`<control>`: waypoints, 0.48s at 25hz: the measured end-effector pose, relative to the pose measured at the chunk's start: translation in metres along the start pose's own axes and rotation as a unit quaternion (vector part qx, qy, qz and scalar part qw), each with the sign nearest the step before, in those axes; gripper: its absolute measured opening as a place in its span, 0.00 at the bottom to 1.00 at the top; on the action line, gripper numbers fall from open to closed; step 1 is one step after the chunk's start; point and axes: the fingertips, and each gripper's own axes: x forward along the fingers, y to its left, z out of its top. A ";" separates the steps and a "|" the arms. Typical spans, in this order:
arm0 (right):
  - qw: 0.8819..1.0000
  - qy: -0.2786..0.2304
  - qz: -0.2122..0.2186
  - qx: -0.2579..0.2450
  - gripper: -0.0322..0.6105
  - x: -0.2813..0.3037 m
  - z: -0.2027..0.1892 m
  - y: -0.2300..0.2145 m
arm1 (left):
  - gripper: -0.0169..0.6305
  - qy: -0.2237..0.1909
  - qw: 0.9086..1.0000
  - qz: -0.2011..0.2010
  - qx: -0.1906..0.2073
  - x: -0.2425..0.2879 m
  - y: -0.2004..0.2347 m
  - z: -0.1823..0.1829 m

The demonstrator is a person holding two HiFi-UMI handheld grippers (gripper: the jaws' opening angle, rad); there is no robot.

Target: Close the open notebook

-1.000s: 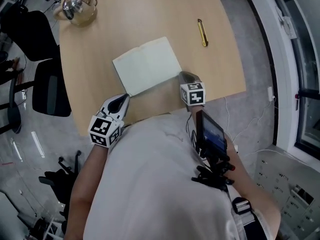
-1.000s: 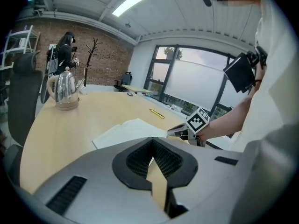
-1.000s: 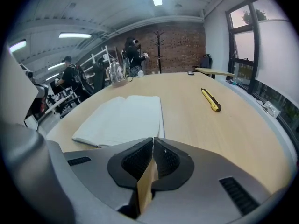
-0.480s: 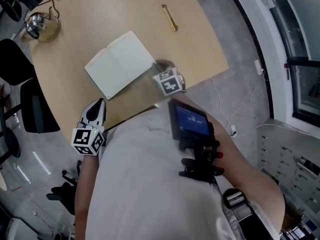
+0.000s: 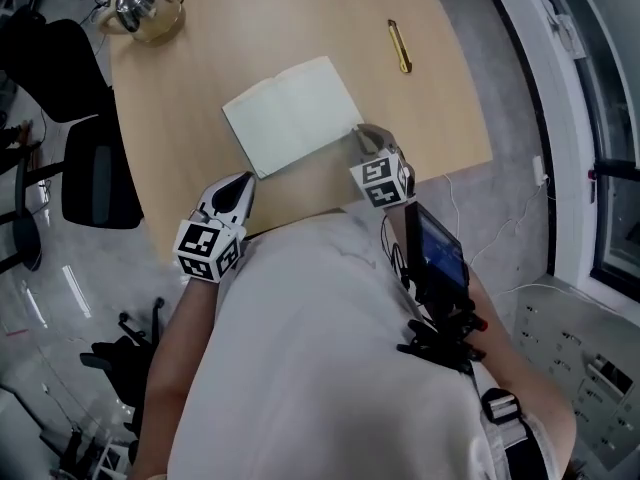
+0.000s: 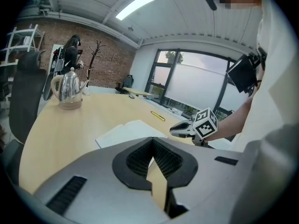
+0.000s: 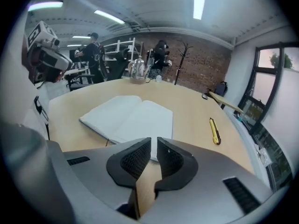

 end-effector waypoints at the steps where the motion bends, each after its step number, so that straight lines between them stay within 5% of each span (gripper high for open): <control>1: 1.000 -0.004 0.004 -0.020 0.09 -0.003 0.004 0.008 | 0.03 -0.003 1.000 -0.001 -0.001 -0.003 0.000 -0.002; 6: 0.990 -0.017 0.042 -0.136 0.09 -0.015 0.018 0.060 | 0.03 -0.019 1.000 0.003 -0.015 -0.026 -0.008 -0.014; 12: 0.957 -0.009 0.073 -0.281 0.09 -0.014 0.024 0.114 | 0.03 -0.030 0.998 0.026 -0.045 -0.065 -0.011 -0.043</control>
